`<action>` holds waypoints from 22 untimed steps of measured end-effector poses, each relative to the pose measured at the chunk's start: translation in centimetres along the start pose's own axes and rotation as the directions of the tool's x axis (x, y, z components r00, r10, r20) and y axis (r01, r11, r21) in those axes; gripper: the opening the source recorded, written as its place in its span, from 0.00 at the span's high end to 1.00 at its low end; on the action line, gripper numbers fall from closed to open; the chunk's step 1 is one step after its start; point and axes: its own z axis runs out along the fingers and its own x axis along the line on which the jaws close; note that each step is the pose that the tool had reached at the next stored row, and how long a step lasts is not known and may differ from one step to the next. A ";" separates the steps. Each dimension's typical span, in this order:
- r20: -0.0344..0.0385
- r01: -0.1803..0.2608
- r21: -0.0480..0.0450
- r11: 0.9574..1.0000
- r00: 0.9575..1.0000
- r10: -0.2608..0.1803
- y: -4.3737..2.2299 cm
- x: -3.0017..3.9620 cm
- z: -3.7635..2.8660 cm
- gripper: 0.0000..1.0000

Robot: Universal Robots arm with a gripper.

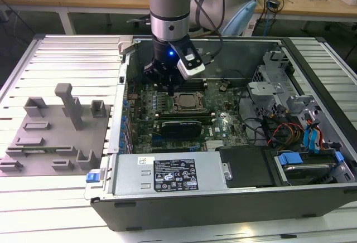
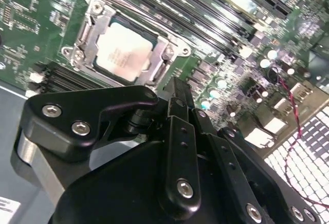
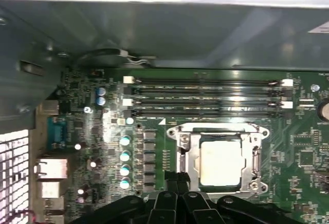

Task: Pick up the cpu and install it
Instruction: 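Install the first cpu locking lever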

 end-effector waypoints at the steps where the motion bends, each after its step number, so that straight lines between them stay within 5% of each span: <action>1: 0.000 0.000 0.000 1.000 1.000 0.000 0.00 0.20 -0.01 0.89; 4: 0.000 0.000 -0.005 1.000 1.000 0.000 -0.01 0.65 -0.03 0.89; 8: 0.000 -0.002 -0.058 0.998 1.000 0.002 -0.02 1.04 -0.04 0.89; 9: 0.001 -0.003 -0.080 0.997 1.000 0.003 -0.02 1.11 -0.04 0.89; 10: 0.001 -0.003 -0.085 0.996 1.000 0.003 -0.02 1.13 -0.06 0.89; 20: 0.002 -0.004 -0.086 0.996 1.000 0.004 -0.02 1.06 -1.81 0.89; 22: 0.003 -0.004 -0.099 0.995 1.000 0.004 -0.02 1.06 -1.81 0.89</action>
